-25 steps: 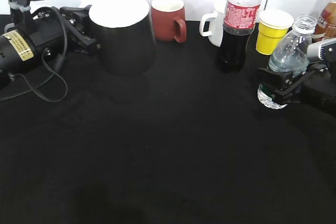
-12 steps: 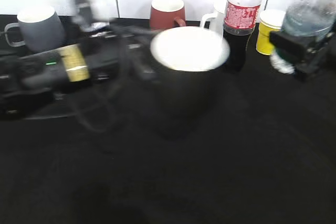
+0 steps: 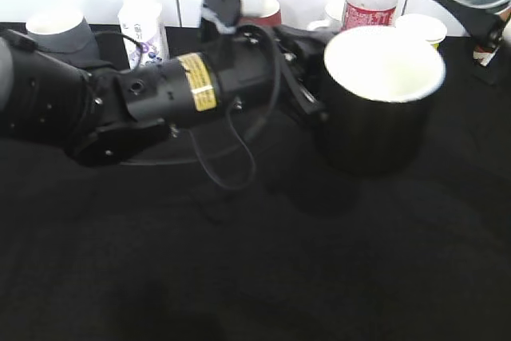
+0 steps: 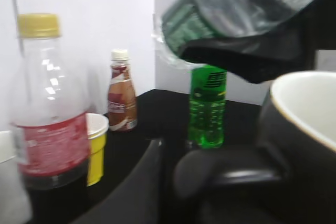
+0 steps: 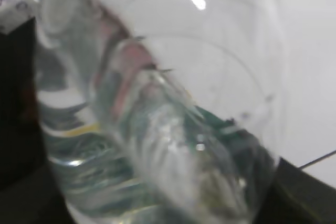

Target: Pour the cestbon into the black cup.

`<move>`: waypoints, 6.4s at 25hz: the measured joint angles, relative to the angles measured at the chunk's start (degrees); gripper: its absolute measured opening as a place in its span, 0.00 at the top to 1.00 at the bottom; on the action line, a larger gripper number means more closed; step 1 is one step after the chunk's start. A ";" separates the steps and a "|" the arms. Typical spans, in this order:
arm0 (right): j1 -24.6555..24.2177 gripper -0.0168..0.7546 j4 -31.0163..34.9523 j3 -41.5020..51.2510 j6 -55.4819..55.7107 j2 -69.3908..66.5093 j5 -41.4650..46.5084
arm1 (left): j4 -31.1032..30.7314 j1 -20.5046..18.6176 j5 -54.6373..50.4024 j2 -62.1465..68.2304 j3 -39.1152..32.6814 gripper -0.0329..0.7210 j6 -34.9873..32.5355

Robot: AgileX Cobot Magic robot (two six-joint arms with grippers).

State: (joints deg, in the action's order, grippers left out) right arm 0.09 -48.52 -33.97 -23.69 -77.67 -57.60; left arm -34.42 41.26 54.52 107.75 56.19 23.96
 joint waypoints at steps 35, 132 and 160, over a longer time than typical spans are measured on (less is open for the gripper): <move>0.00 0.33 2.65 -0.12 -32.51 0.00 -1.21 | -4.30 1.11 -2.62 0.00 0.00 0.86 1.26; 0.00 0.34 17.02 -0.22 41.95 -23.91 8.22 | 9.37 -30.79 14.13 -21.26 -36.95 0.47 -7.31; 0.00 0.14 16.42 8.51 46.93 -4.72 32.83 | 6.08 -30.79 -1.36 -21.26 -36.85 0.47 -4.48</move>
State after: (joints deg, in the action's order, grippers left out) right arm 0.09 -32.10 -25.45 23.24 -82.39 -24.77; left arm -28.34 10.47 53.15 86.49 19.34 19.48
